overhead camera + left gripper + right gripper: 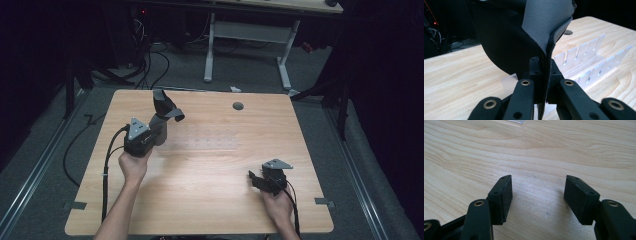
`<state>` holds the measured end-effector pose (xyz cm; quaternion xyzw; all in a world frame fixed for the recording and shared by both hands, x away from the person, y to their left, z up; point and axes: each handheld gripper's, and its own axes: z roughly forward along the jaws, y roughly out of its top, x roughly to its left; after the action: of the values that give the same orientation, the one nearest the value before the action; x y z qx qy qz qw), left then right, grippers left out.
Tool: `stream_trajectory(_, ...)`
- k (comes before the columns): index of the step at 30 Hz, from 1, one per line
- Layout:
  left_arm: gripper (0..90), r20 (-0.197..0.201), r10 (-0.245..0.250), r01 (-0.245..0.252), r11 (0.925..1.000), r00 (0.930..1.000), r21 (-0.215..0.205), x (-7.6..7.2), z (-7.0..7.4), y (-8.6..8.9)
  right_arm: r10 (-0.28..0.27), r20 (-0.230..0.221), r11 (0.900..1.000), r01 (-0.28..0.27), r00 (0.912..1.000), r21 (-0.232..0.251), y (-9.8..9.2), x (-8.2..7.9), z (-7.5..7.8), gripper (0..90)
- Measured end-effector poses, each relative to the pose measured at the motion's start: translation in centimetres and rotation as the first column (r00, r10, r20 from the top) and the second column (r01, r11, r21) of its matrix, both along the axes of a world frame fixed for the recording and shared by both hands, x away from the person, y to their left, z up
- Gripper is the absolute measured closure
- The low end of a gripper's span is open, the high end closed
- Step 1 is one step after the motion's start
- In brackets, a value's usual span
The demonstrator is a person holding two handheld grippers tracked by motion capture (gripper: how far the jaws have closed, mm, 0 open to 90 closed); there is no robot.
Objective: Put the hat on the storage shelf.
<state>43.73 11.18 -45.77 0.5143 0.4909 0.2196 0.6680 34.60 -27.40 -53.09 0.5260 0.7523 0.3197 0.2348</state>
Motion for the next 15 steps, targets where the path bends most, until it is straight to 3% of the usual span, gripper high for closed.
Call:
stream_trajectory(4, 86.3, -0.014, -0.003, 0.003, 1.0000, 0.9999, 0.002, -0.10, -0.78, 0.02, 0.001, 0.000, 1.000, -0.001, 1.0000, 0.000, 0.00, 0.00, 0.00, 39.9)
stream_trajectory(15, 84.0, -0.077, -0.012, 0.012, 0.9999, 0.9970, -0.004, -0.36, -0.82, 0.55, 0.000, 0.000, 1.000, 0.000, 1.0000, 0.000, 0.00, 0.00, 0.00, 39.9)
